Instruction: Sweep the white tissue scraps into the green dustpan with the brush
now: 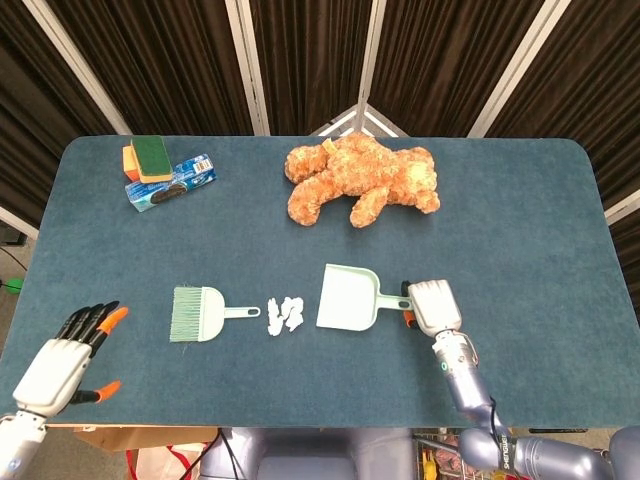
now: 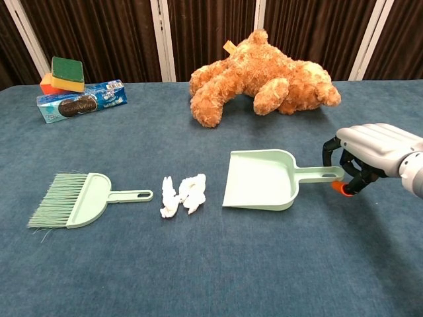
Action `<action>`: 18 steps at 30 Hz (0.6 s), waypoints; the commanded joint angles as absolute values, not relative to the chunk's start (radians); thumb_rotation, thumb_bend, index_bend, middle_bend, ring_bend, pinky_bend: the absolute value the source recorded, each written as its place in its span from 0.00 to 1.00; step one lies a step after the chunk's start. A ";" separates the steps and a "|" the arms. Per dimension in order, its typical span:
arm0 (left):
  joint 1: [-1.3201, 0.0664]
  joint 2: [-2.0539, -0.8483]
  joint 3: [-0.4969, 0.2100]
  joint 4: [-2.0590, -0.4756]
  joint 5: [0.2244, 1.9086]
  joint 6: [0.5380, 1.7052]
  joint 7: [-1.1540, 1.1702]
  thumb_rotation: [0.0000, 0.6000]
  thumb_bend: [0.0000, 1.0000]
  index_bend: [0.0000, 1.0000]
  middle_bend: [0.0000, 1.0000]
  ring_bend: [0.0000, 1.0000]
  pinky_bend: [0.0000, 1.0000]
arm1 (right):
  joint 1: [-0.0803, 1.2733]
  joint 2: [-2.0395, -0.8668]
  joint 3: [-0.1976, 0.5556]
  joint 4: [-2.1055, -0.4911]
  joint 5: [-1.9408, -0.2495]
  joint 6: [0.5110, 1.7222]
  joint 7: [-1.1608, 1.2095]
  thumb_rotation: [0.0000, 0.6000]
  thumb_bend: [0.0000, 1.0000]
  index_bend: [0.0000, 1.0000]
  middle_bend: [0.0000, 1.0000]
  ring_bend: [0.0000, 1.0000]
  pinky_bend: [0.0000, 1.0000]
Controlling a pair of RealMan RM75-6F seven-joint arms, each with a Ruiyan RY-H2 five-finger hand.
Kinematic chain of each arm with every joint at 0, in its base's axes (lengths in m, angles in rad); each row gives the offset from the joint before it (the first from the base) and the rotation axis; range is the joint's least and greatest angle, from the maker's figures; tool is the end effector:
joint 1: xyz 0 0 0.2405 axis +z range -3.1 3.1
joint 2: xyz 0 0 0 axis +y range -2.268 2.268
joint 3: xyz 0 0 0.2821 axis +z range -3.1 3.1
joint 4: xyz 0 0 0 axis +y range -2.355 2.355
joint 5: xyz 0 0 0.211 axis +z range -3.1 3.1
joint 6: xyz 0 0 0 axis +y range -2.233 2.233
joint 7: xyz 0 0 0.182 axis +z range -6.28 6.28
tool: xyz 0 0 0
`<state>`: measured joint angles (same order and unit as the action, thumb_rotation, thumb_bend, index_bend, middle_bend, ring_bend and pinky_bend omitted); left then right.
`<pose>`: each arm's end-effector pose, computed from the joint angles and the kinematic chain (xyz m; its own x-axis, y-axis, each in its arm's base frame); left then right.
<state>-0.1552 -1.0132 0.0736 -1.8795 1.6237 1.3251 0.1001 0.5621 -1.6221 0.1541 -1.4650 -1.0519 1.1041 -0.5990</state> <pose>-0.2717 0.2026 0.1296 0.3795 0.2502 0.8907 0.9198 -0.2060 -0.3341 -0.2236 -0.3570 -0.0370 0.5481 -0.2309 0.8039 -0.8354 -0.1982 0.5127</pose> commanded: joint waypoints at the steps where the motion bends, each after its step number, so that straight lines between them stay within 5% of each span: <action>1: -0.210 -1.016 0.023 -1.931 1.558 1.262 0.169 1.00 0.11 0.07 0.13 0.15 0.21 | 0.568 -1.611 0.147 -1.456 -1.066 1.088 -0.580 1.00 0.43 0.56 0.84 0.86 0.85; 11: -0.389 -1.145 -0.142 -1.896 1.232 1.115 0.419 1.00 0.29 0.30 0.68 0.66 0.68 | 0.570 -1.592 0.143 -1.453 -1.079 1.080 -0.550 1.00 0.43 0.56 0.84 0.86 0.85; 18: -0.504 -1.292 -0.203 -1.829 1.033 1.089 0.574 1.00 0.34 0.39 0.87 0.83 0.86 | 0.576 -1.585 0.150 -1.467 -1.066 1.081 -0.558 1.00 0.43 0.56 0.84 0.86 0.85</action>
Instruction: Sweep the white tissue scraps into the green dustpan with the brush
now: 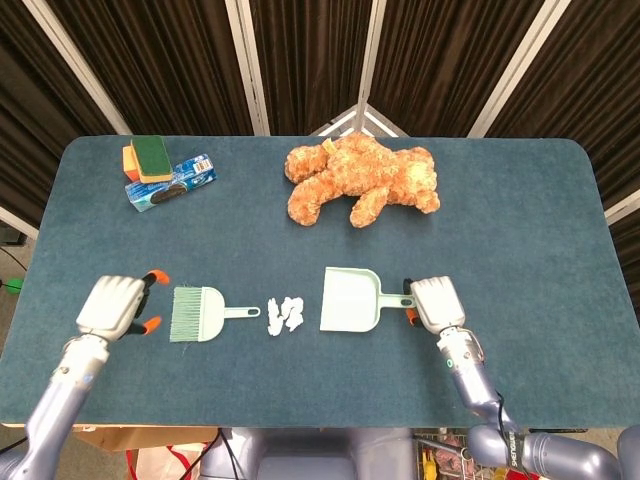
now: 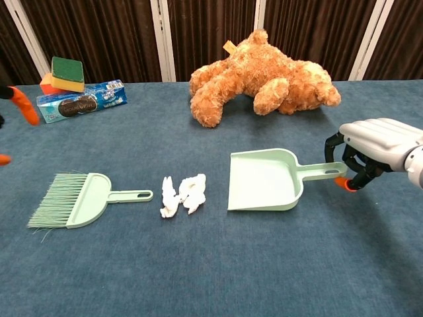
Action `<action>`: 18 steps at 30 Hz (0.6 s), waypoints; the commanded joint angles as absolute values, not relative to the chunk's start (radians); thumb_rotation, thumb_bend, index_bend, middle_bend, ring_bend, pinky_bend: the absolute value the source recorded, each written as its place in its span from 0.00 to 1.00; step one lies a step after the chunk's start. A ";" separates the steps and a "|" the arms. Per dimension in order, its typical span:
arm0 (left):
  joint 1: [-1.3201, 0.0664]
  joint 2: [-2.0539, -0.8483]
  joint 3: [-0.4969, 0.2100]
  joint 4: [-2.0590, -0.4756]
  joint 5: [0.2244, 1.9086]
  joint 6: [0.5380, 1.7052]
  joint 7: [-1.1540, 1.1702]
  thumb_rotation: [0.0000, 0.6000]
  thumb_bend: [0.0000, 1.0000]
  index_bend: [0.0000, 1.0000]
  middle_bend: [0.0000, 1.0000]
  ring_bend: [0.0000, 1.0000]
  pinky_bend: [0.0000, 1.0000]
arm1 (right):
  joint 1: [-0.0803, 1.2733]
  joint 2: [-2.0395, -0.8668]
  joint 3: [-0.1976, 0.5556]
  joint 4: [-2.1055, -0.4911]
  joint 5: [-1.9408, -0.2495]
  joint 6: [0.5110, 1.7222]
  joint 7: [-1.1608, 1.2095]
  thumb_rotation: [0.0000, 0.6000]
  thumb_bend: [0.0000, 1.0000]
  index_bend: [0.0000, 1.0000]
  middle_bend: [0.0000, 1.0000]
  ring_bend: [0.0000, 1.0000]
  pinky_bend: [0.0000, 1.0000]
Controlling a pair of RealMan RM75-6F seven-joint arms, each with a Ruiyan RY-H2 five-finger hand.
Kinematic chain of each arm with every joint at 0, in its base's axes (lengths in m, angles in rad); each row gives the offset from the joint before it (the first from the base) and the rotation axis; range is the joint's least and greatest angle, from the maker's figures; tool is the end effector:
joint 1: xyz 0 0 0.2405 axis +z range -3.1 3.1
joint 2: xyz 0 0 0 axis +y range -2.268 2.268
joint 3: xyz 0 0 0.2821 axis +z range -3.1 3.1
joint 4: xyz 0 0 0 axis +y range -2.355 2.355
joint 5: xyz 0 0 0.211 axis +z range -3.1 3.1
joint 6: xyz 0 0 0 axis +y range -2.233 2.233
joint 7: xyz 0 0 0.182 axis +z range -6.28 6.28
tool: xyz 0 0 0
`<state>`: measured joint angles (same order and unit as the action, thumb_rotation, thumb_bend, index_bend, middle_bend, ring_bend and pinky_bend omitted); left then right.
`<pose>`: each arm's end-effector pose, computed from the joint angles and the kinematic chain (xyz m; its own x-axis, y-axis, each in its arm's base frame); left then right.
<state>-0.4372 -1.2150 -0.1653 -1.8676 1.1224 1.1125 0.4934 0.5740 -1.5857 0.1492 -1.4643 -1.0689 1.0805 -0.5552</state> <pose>-0.2279 0.3210 0.0784 0.4752 0.2329 0.8485 0.8788 -0.1738 -0.4445 -0.2258 -0.3625 -0.0280 0.5487 -0.2301 0.8038 -0.8341 -0.2160 0.5075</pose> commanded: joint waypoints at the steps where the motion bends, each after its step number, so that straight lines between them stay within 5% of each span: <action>1: -0.518 -1.310 -0.207 -1.824 1.014 1.089 0.594 1.00 0.34 0.40 0.88 0.84 0.87 | 0.576 -1.585 0.150 -1.469 -1.065 1.081 -0.560 1.00 0.43 0.56 0.84 0.86 0.85; 18: -0.707 -1.588 -0.220 -1.771 0.653 1.186 0.878 1.00 0.36 0.44 1.00 0.96 0.99 | 0.573 -1.572 0.146 -1.489 -1.057 1.100 -0.565 1.00 0.43 0.56 0.84 0.86 0.85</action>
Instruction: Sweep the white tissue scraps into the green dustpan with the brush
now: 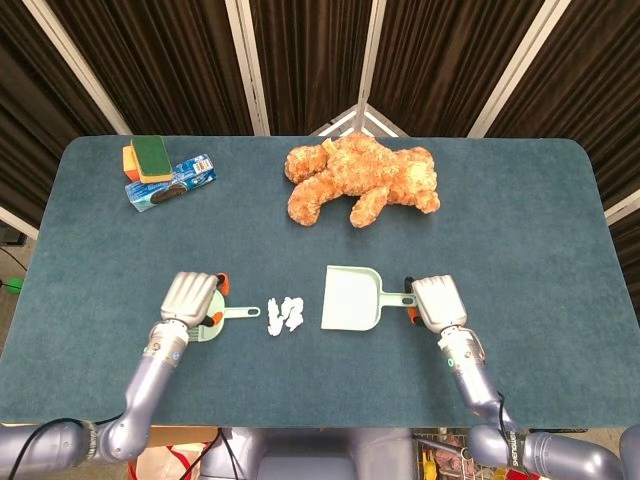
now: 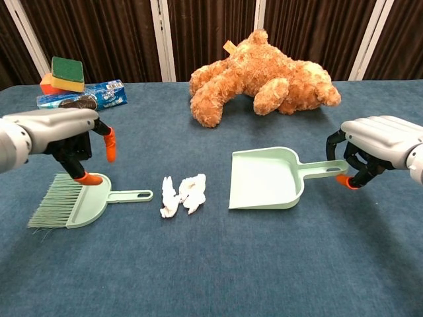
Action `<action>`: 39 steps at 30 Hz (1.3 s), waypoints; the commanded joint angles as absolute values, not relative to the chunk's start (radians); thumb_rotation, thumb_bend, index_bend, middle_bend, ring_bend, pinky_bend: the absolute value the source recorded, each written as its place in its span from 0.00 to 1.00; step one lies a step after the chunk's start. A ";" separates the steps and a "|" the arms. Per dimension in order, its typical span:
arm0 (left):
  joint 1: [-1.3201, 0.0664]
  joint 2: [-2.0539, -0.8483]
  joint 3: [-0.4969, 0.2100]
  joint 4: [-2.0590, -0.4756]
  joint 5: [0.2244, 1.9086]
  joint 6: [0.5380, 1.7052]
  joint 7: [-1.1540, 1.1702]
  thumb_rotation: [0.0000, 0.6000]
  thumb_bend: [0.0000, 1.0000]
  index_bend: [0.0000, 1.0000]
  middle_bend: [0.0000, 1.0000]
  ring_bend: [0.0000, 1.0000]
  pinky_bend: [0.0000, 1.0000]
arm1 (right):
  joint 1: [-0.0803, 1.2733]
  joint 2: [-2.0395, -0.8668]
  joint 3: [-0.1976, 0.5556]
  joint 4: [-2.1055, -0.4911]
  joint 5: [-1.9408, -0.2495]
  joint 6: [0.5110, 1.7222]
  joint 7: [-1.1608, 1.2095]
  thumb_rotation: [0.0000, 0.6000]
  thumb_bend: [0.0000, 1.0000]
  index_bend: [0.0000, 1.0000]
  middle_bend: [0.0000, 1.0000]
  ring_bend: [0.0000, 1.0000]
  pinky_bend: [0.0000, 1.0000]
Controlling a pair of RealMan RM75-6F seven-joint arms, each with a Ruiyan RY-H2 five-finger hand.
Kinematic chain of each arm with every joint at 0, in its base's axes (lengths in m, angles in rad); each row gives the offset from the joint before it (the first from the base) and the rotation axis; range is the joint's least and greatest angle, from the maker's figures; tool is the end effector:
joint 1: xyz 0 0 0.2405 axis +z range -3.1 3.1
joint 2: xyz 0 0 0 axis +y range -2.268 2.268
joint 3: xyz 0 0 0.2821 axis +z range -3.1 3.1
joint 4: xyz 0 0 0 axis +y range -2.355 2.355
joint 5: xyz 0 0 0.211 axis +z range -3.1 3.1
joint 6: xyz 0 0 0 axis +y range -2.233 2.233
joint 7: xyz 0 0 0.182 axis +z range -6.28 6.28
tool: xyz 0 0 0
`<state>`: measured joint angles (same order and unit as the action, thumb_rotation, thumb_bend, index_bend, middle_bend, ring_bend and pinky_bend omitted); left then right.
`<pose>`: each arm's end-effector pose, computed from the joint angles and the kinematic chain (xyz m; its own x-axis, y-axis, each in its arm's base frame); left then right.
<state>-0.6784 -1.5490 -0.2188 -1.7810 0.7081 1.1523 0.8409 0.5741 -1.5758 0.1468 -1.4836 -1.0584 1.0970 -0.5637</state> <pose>-0.1663 0.3547 -0.0262 0.4926 0.3514 0.7962 0.8697 -0.1659 -0.4648 -0.2251 -0.3617 -0.0237 0.5467 -0.2247 0.8066 -0.8357 -0.2071 0.5087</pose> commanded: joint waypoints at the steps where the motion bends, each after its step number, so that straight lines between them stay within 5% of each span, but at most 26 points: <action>1: -0.715 -1.600 -0.221 -1.769 0.632 1.193 0.886 1.00 0.36 0.44 1.00 0.97 0.99 | 0.573 -1.571 0.146 -1.492 -1.056 1.101 -0.566 1.00 0.43 0.56 0.84 0.86 0.85; 39: -0.802 -1.787 -0.237 -1.600 0.436 1.255 0.902 1.00 0.44 0.47 1.00 0.98 1.00 | 0.572 -1.569 0.136 -1.460 -1.050 1.085 -0.535 1.00 0.43 0.56 0.84 0.86 0.85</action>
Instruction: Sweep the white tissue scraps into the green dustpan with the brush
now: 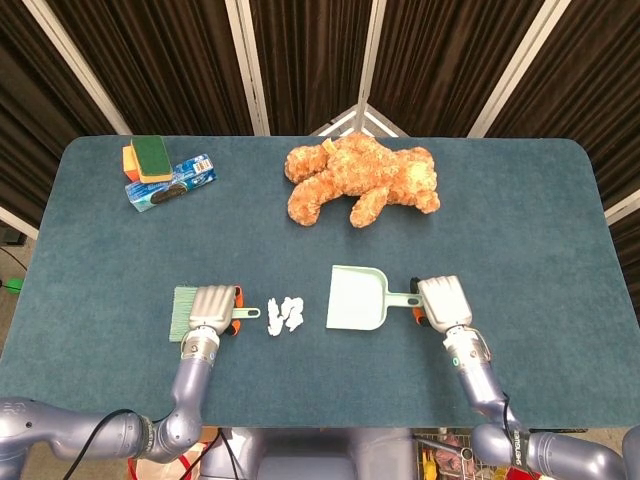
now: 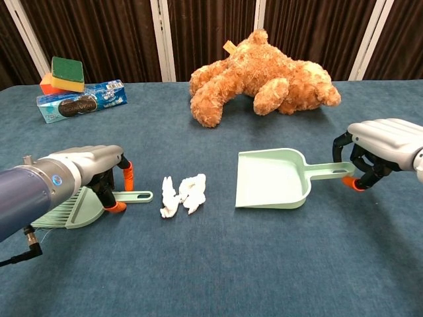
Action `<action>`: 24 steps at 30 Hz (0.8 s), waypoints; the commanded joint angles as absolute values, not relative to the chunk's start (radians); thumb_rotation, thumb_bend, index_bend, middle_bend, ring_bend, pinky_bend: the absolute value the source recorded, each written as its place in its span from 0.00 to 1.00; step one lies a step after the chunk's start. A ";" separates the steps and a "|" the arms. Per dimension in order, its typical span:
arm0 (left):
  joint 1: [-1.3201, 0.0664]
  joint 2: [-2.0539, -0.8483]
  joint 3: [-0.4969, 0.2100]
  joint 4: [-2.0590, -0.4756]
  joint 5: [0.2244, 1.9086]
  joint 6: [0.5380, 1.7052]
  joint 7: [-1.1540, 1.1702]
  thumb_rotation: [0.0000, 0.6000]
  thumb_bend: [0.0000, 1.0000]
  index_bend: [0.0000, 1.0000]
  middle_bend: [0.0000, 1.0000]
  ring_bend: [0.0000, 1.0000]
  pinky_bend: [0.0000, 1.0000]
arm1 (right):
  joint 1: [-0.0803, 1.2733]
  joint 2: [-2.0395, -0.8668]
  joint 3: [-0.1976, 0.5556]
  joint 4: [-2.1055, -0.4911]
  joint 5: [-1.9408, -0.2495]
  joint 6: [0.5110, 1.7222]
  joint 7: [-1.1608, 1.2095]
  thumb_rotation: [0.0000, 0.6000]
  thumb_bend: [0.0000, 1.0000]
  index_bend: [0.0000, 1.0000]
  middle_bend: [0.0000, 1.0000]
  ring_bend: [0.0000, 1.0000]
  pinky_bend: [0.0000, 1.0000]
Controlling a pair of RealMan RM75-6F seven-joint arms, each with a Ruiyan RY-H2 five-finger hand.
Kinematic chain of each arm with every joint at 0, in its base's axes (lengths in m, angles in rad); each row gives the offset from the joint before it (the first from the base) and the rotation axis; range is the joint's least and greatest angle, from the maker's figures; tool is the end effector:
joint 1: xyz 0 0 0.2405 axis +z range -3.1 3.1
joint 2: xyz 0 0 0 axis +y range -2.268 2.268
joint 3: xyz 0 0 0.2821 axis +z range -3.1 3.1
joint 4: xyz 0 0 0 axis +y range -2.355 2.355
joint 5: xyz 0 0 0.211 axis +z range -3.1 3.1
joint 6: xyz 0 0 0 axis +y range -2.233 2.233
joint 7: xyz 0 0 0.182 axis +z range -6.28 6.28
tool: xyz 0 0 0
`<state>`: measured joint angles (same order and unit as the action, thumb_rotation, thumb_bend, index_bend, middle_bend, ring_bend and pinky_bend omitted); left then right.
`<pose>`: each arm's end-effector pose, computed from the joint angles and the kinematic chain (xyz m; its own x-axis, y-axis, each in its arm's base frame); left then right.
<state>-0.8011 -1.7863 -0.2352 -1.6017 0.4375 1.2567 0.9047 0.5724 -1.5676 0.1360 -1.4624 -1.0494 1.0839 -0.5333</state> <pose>-0.1592 0.3578 -0.0932 0.4380 0.4579 0.7736 0.8749 -0.0192 -0.4840 -0.2359 -0.3625 -0.0224 0.5418 -0.2433 0.8045 -0.8400 -0.1917 0.5077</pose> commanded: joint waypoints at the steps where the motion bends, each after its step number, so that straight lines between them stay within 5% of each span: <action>1: -0.802 -1.786 -0.236 -1.598 0.436 1.254 0.902 1.00 0.44 0.47 1.00 0.98 1.00 | 0.572 -1.568 0.137 -1.461 -1.047 1.085 -0.534 1.00 0.43 0.56 0.84 0.86 0.85; 6: -0.802 -1.787 -0.226 -1.590 0.427 1.249 0.907 1.00 0.44 0.49 1.00 0.98 1.00 | 0.571 -1.572 0.135 -1.459 -1.041 1.084 -0.538 1.00 0.43 0.56 0.84 0.86 0.85; 14: -0.793 -1.788 -0.230 -1.600 0.451 1.254 0.872 1.00 0.64 0.74 1.00 1.00 1.00 | 0.567 -1.567 0.128 -1.464 -1.048 1.089 -0.541 1.00 0.44 0.56 0.84 0.86 0.85; 24: -0.767 -1.742 -0.252 -1.701 0.557 1.254 0.762 1.00 0.67 0.78 1.00 1.00 1.00 | 0.573 -1.516 0.123 -1.500 -1.078 1.085 -0.548 1.00 0.45 0.56 0.84 0.86 0.85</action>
<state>-0.7714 -1.7537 -0.2458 -1.6819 0.5461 1.2531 0.7741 0.5716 -1.5242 0.1249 -1.4935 -1.0728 1.0886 -0.5480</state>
